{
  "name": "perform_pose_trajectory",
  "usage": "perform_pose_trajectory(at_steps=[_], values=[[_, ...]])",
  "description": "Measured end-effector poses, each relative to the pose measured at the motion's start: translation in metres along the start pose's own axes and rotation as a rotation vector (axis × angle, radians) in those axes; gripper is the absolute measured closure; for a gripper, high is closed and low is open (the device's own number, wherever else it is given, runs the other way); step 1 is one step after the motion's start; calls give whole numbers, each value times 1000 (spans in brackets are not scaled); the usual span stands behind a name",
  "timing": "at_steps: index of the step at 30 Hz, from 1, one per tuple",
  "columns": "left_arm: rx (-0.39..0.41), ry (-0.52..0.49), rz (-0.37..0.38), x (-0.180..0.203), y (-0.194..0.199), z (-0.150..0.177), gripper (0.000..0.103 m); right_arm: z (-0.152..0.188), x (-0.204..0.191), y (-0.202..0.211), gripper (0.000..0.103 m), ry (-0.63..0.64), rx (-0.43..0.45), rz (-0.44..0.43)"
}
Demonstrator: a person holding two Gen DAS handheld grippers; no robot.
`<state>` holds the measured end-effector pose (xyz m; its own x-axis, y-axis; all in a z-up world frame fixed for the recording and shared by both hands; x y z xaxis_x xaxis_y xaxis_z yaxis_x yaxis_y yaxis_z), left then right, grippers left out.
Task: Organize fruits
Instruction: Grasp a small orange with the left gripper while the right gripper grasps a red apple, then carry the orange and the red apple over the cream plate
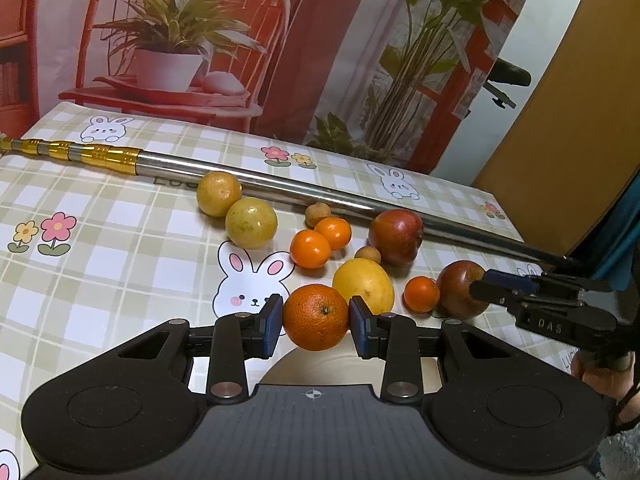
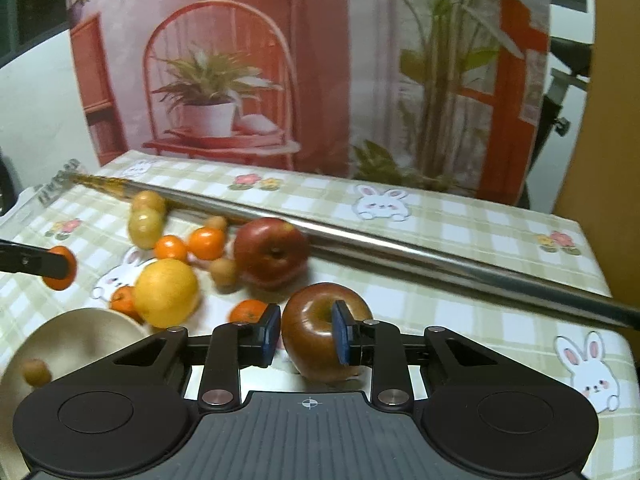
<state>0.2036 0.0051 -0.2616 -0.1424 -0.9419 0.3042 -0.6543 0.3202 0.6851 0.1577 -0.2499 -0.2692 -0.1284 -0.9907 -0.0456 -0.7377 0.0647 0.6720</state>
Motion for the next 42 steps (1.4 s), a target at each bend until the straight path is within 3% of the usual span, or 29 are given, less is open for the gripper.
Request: perform_pose_trajectory(at_steps=[6, 8, 10, 12, 21, 28, 33, 42], values=[[-2, 5, 0, -2, 1, 1, 65, 4, -19, 2, 74, 18, -9, -39], [-2, 3, 0, -2, 1, 1, 65, 4, -18, 6, 67, 4, 13, -43], [-2, -1, -1, -1, 1, 1, 65, 3, -13, 10, 40, -23, 53, -28], [-2, -4, -2, 0, 1, 2, 65, 4, -3, 11, 34, -52, 78, 4], [-12, -12, -1, 2, 0, 6, 65, 19, 9, -23, 32, -67, 8, 26], [-22, -8, 4, 0, 2, 11, 65, 18, 7, -36, 45, -79, 23, 40], [-25, -11, 16, 0, 7, 17, 65, 23, -1, -30, 45, -36, 22, 53], [-33, -46, 14, -1, 16, 33, 65, 37, -1, 4, 45, -168, 41, 35]])
Point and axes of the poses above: each gripper's, at about its wrist camera, not at the fingertips, and y roughly against the way its jaws point, x to its right, z to its underside, the point moved 4 cm from there along -y, roughly the way its jaws point
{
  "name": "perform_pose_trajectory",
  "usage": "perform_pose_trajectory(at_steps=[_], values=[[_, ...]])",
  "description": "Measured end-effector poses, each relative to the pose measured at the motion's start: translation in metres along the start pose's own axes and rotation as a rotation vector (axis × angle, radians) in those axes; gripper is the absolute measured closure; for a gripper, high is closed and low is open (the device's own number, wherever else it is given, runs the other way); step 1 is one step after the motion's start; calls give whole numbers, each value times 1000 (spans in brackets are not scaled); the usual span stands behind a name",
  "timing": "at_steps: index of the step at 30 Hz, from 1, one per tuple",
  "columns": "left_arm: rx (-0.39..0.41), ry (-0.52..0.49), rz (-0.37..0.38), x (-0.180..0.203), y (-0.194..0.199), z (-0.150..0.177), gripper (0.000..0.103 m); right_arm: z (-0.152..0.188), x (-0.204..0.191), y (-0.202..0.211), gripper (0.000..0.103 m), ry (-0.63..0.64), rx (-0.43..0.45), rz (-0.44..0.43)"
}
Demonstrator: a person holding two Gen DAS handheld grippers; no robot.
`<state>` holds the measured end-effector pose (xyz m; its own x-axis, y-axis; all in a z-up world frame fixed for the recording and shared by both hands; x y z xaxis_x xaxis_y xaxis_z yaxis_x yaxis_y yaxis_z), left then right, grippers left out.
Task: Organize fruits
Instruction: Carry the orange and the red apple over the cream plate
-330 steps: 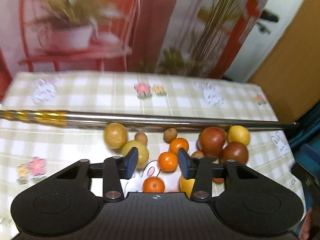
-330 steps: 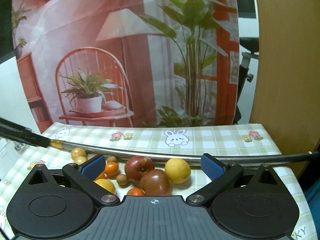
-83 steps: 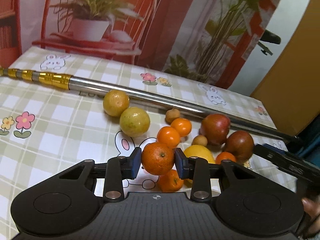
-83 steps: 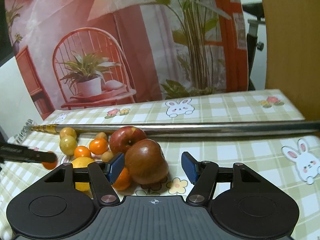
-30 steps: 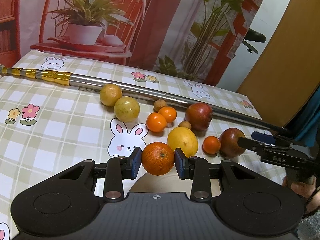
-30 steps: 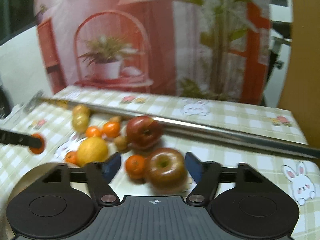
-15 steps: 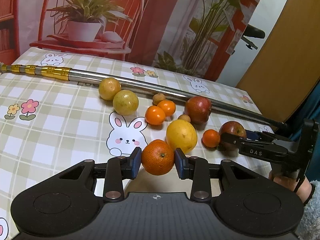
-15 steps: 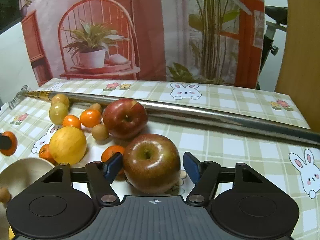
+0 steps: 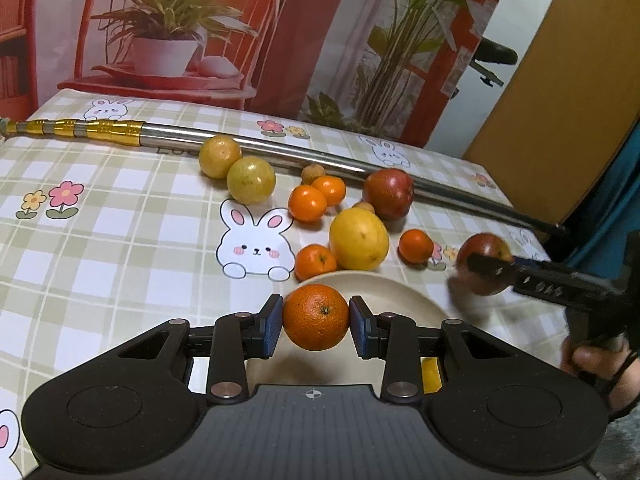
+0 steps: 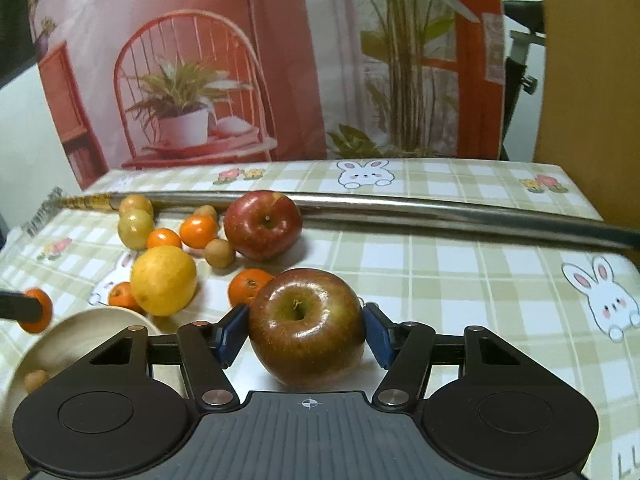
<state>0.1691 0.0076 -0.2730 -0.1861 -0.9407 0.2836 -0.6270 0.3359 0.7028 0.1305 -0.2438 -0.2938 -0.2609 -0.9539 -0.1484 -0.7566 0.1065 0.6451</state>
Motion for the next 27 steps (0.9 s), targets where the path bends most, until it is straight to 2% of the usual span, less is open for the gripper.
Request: perform_pose_trajectory(at_steps=[4, 9, 20, 27], values=[[-2, -16, -7, 0, 0, 6, 65, 0, -5, 17, 45, -33, 23, -20], [-5, -55, -25, 2, -1, 12, 65, -2, -25, 27, 45, 6, 26, -64], [-24, -99, -43, 4, -5, 21, 65, 1, -88, 17, 46, 128, -15, -199], [-34, -108, -53, 4, -7, 24, 65, 11, -108, 7, 46, 171, -50, -238]])
Point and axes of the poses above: each gripper's, at about its wrist camera, not at the fingertips, and y roughly against the way its jaws point, x to its right, z to its underside, the point moved 4 cm from there along -y, roughly the way its jaws point
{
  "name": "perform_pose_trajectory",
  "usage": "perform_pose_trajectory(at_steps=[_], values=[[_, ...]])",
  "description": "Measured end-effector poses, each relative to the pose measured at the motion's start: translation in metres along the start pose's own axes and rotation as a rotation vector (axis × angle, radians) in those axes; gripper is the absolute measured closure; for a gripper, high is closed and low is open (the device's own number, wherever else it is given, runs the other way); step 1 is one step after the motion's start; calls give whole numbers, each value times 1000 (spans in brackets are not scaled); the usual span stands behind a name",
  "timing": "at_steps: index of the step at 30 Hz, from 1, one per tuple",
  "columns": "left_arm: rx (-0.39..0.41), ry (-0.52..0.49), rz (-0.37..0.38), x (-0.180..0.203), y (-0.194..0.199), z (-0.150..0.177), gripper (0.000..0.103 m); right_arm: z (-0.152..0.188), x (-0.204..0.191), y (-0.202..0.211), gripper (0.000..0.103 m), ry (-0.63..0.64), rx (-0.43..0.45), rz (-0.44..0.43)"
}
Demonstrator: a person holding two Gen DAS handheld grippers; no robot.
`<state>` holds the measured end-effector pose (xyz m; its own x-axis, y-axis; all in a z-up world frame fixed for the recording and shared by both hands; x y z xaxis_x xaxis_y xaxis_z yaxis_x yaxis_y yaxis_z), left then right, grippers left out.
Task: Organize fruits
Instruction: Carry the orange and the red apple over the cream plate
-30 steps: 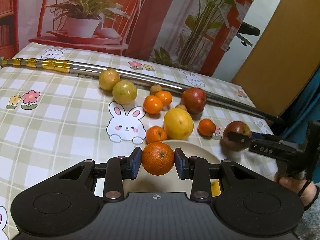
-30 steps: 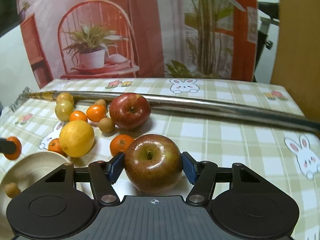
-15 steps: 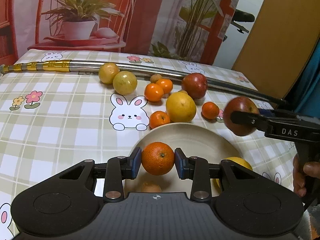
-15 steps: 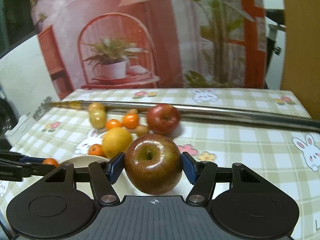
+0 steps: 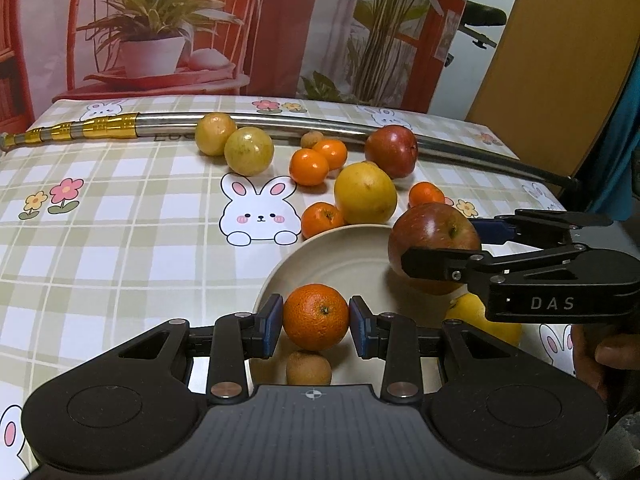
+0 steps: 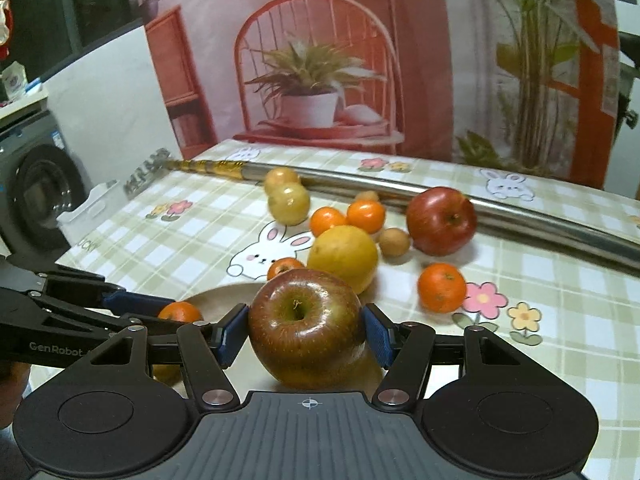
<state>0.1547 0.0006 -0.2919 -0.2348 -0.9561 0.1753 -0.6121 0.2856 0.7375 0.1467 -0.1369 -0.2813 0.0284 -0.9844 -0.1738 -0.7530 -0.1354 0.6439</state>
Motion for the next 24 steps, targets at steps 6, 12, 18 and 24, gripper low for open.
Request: perform_pose_trajectory(at_steps=[6, 12, 18, 24], values=[[-17, -2, -15, 0, -5, 3, 65, 5, 2, -6, 45, -18, -25, -9], [-25, -3, -22, -1, -7, 5, 65, 11, 1, -11, 45, -15, -42, -9], [-21, 5, -26, 0, -6, 8, 65, 11, -1, -10, 45, -11, -46, 2], [-19, 18, -24, -2, -5, 9, 65, 11, -2, -10, 45, 4, -54, 22]])
Point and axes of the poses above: each gripper's, at about its wrist camera, not at the fingertips, and y roughly against the way its jaws point, x to its right, z to its underside, the point moved 4 cm from there along -y, roughly the way its jaws point
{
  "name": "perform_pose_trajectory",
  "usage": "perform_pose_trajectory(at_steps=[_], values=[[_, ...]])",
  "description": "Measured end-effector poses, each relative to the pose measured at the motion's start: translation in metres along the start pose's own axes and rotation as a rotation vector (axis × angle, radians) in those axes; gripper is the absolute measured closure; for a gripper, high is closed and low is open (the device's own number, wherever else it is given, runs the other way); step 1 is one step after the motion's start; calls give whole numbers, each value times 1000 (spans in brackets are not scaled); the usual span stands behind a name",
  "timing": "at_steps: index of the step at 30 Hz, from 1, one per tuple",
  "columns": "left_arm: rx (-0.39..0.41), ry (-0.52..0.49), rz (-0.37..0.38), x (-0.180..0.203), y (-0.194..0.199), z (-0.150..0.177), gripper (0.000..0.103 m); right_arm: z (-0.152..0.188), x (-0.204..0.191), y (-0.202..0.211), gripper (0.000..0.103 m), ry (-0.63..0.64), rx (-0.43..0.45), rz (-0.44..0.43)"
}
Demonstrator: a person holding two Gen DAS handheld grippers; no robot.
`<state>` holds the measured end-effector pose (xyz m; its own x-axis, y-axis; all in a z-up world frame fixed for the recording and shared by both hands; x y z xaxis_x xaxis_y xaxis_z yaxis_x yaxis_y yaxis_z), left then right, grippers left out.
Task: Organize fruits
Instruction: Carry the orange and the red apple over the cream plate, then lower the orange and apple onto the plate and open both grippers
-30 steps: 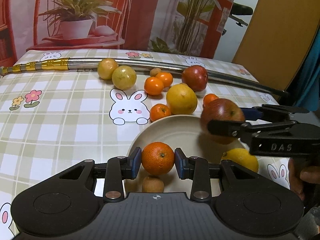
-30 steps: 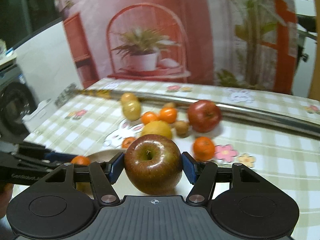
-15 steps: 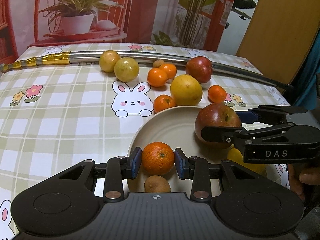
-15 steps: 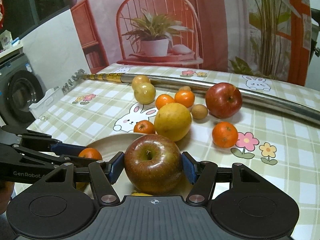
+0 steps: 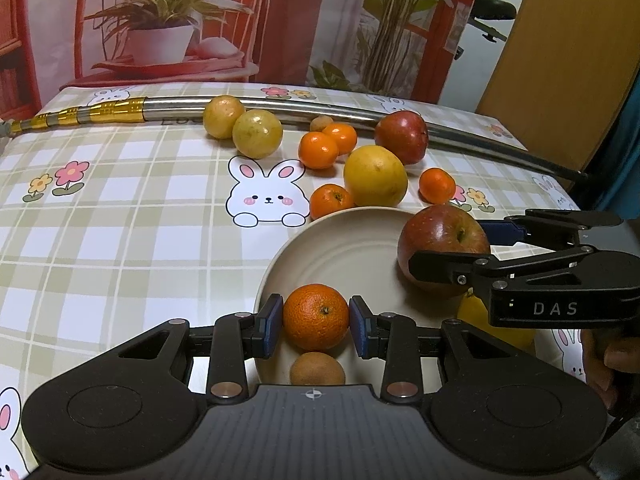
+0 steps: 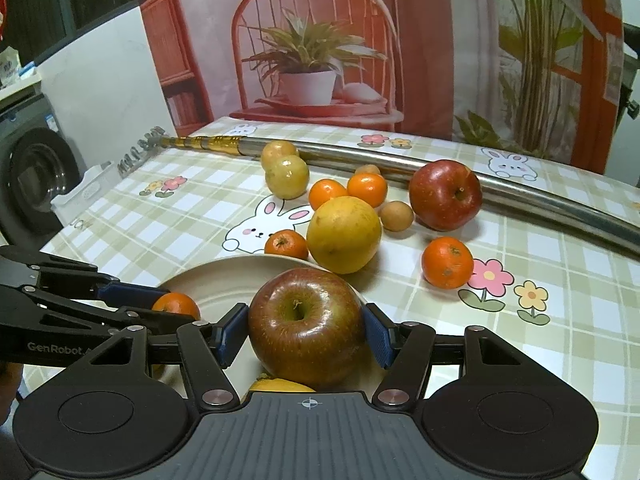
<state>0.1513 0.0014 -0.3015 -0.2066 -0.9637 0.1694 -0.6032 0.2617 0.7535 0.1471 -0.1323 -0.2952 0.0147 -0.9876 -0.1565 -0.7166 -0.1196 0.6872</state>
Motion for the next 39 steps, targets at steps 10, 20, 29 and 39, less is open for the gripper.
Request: perform_pose_trajectory(at_steps=[10, 20, 29, 39], values=[[1, 14, -5, 0, 1, 0, 65, 1, -1, 2, 45, 18, -3, 23], [10, 64, 10, -4, 1, 3, 65, 1, -4, 8, 44, 35, 5, 61], [15, 87, -13, -1, 6, 9, 64, 3, -3, 16, 40, 9, 34, 79], [71, 105, -11, 3, 24, 14, 64, 10, -3, 29, 40, -26, 84, 88]])
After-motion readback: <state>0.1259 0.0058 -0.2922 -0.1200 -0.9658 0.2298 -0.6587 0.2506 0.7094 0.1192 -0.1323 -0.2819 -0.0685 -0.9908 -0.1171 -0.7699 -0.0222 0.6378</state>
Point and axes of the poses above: each gripper's, at about its wrist camera, not at the fingertips, and y roughly against the way its jaws point, x to its right, z to its underside, the point moved 4 cm from there along -y, roughly the way its jaws point
